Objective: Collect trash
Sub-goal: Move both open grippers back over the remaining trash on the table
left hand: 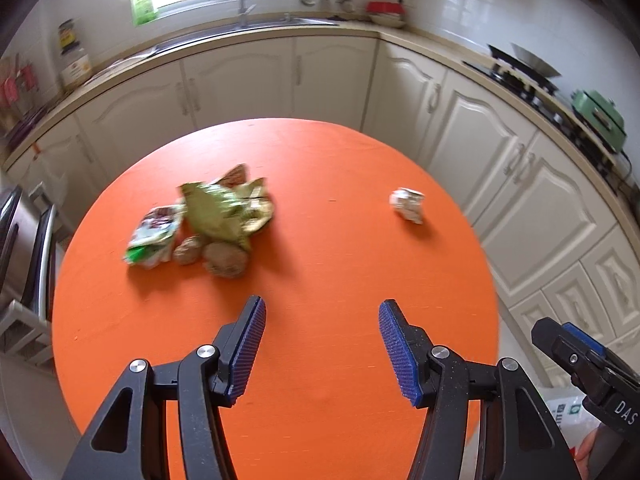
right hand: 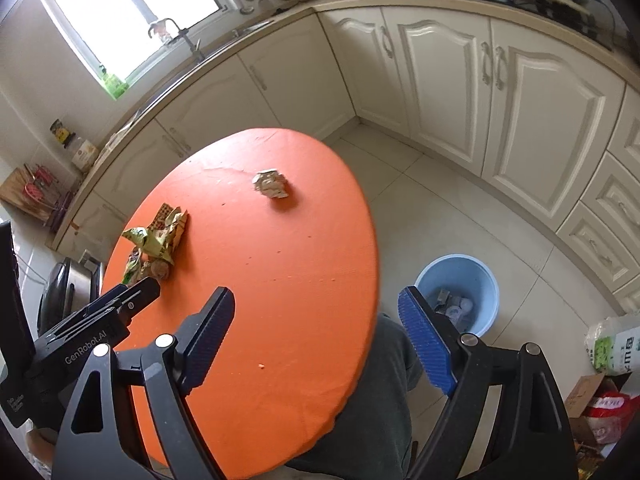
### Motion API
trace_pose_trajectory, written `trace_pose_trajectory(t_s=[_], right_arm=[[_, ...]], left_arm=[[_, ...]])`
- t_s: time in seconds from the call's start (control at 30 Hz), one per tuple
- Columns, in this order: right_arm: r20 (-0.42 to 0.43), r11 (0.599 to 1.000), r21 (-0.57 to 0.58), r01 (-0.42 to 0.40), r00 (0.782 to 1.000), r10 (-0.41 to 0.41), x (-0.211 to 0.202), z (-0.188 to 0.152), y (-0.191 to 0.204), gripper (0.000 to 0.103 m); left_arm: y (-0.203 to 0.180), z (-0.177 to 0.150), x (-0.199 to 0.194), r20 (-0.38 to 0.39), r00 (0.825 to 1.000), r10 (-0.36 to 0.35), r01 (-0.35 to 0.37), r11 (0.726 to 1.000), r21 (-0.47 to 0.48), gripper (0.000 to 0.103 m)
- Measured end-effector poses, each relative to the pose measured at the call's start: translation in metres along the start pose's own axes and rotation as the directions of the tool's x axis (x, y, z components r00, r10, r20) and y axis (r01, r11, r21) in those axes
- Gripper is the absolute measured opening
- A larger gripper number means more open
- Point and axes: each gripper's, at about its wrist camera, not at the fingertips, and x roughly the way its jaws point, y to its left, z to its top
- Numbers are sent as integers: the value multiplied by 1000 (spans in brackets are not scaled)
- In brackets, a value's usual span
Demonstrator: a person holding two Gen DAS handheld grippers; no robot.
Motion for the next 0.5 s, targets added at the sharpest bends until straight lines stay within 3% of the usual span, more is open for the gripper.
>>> trace_pose_trajectory(t_s=[0.3,0.5], right_arm=[[-110,989,-129,-70,992,55,44,-7,103,86],[-174,972,-222,-80,984,41,77,-6,171,86]], left_arm=[[112,-4,-5,-30,1000,-9,4,988,-155,55],[181,-6,-9,-33,999,-7,-2,968,-253,55]])
